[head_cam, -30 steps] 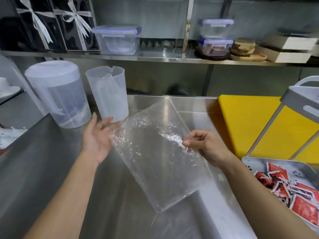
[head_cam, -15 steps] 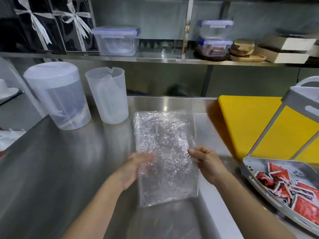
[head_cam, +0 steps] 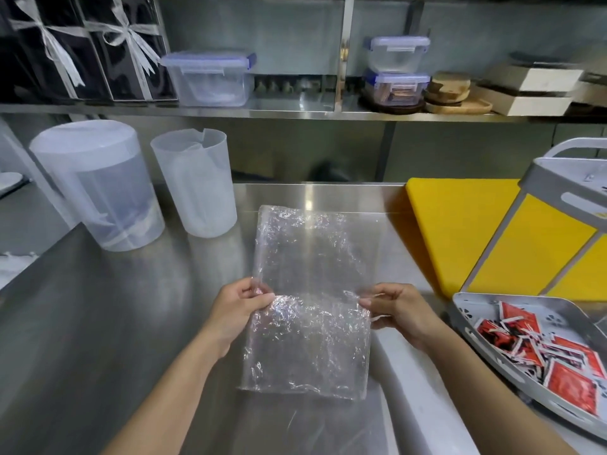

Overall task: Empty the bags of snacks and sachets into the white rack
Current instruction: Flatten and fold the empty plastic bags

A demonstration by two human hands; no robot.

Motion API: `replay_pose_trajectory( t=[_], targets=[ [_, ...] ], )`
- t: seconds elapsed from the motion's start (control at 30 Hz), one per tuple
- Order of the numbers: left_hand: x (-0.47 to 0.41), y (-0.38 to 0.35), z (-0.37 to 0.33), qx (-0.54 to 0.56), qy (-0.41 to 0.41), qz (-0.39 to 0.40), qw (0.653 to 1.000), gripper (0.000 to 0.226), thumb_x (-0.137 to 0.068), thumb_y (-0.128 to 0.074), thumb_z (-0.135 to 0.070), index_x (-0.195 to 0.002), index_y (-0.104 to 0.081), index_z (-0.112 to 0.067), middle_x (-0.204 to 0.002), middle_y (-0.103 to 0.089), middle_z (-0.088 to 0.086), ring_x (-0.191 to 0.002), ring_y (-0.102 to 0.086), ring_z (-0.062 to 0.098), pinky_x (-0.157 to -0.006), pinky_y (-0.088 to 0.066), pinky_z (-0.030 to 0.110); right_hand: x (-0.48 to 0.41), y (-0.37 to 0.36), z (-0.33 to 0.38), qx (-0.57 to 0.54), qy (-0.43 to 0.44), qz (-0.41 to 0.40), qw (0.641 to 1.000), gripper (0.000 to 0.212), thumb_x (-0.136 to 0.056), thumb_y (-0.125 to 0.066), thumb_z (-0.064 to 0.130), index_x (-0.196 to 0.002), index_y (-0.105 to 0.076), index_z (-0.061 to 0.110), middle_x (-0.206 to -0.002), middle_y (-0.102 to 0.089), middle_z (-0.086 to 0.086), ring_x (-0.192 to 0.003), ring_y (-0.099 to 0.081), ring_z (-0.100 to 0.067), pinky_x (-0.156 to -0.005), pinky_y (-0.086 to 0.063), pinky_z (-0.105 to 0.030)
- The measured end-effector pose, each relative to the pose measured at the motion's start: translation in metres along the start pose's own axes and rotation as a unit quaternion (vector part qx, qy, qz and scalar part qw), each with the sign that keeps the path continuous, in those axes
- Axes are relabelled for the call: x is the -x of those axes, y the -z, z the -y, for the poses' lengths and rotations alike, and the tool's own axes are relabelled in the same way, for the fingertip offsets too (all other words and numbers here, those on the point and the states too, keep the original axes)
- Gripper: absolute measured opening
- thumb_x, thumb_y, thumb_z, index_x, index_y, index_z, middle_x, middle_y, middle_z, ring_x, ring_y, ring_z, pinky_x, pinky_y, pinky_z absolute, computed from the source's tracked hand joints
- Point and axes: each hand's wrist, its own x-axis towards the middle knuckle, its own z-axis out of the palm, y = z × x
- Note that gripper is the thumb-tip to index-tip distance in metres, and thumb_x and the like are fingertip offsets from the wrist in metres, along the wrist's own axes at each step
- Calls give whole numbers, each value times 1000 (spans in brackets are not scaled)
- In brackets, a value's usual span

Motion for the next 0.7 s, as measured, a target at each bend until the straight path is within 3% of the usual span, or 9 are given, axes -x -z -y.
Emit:
replay_pose_trajectory(
  t=[0.17,0.27,0.33,0.4,0.47,0.53,0.6,0.7],
  targets=[
    [3,3,0,55,0,20,998,20,-81,-59,8,-73,-61,-10,-54,-65,-2,-48,-57,10,-45,-43,11,1,8,-2,-20,22,14,999,10,-73,-68,-5,-77,-71,3,-58,-64,-3,-52,-56,-16,-49,-51,-25],
    [3,5,1,78,10,24,997,29,-82,-52,14,-72,-63,-11,-55,-66,-4,-49,-54,10,-41,-38,12,2,13,-5,-56,28,25,998,34,-77,-54,-18,-64,-73,7,-59,-70,-4,-53,-63,-16,-48,-54,-22],
    [4,7,2,59,1,16,998,42,-79,-48,20,-61,-67,-13,-54,-67,-7,-52,-57,4,-48,-41,10,3,14,-6,-65,39,36,996,46,-76,-45,-24,-56,-73,6,-60,-71,-6,-55,-66,-17,-47,-52,-22],
    [5,6,2,49,0,14,999,54,-75,-43,25,-45,-66,-13,-57,-66,-2,-67,-60,5,-65,-44,12,3,16,-8,-63,48,47,996,44,-74,-44,-26,-52,-70,2,-61,-69,-7,-58,-62,-19,-47,-51,-23],
    [6,5,2,36,7,13,999,58,-74,-39,28,-39,-63,-11,-63,-63,8,-78,-59,9,-71,-44,13,3,17,-9,-60,49,50,996,39,-76,-43,-21,-56,-69,0,-65,-67,-9,-63,-59,-19,-50,-52,-25],
    [8,5,2,21,17,16,1000,55,-75,-39,27,-41,-61,-10,-63,-61,8,-70,-57,9,-57,-45,9,3,16,-9,-59,44,55,996,24,-78,-49,-8,-69,-70,-1,-77,-67,-12,-68,-59,-18,-54,-53,-29],
    [9,6,4,10,44,42,998,53,-78,-39,24,-44,-61,-10,-66,-63,4,-64,-56,10,-46,-44,13,3,14,-9,-28,40,52,997,9,-75,-59,0,-80,-66,3,-82,-64,-11,-70,-56,-18,-57,-51,-30],
    [6,6,7,-77,39,32,996,50,-79,-33,22,-53,-59,-12,-83,-63,2,-81,-57,17,-56,-49,24,3,10,-6,95,83,25,992,23,-77,-62,-7,-81,-59,15,-71,-50,-6,-64,-45,-18,-58,-39,-34]
  ],
)
